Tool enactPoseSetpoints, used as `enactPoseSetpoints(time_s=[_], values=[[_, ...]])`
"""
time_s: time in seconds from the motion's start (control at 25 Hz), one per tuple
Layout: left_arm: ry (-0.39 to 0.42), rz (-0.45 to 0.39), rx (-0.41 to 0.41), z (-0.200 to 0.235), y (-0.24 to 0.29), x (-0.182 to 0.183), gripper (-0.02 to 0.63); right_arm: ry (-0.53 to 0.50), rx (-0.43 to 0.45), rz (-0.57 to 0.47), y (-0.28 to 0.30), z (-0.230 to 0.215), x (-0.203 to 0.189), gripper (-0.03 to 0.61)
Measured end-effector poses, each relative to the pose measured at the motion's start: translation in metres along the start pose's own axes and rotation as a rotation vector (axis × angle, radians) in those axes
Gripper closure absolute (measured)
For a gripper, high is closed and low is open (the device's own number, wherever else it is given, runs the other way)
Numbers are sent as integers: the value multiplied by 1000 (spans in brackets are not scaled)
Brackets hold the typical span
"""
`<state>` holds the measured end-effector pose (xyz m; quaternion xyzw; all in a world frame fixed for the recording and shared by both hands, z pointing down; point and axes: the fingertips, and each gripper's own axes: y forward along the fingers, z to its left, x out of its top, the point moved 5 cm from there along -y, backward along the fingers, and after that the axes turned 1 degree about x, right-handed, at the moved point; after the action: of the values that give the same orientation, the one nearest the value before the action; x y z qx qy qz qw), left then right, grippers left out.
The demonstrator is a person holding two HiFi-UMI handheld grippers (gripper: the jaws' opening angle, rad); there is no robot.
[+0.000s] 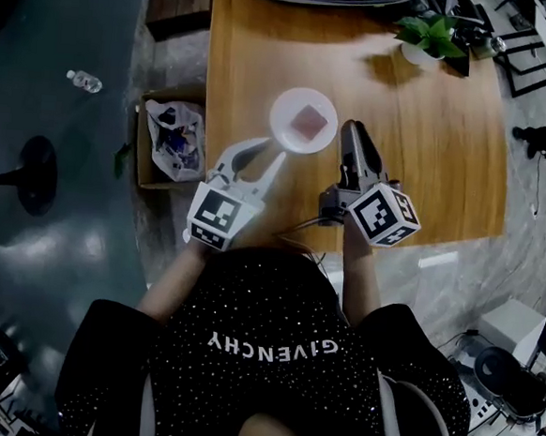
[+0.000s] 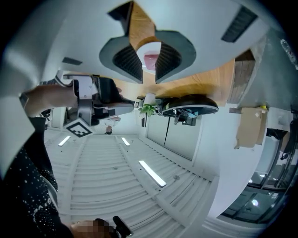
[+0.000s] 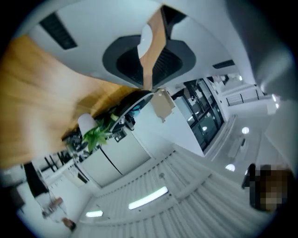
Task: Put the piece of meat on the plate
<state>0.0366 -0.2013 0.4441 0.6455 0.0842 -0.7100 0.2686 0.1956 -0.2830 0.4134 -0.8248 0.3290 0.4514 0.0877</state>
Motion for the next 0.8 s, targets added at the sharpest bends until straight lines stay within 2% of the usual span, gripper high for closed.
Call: enactPoseSetpoints(time_s=[0.04, 0.12, 0.2, 0.4, 0.48, 0.64, 0.8], values=[[3, 0, -8, 0, 2, 2, 523, -83, -31, -21, -6, 3, 2, 524], [10, -1, -23, 0, 6, 4, 523, -207, -69, -53, -19, 9, 4, 541], [8, -6, -29, -2, 9, 7, 523, -285, -76, -71, -31, 15, 6, 562], [15, -15, -100, -11, 14, 17, 523, -504, -168, -98, -62, 40, 5, 566], [16, -15, -127, -15, 11, 21, 523, -515, -170, -101, -72, 54, 2, 566], [19, -13, -155, -20, -2, 28, 523, -429, -162, -77, -80, 73, -7, 566], [21, -28, -162, -22, -17, 28, 523, -542, -190, -36, -86, 92, -14, 566]])
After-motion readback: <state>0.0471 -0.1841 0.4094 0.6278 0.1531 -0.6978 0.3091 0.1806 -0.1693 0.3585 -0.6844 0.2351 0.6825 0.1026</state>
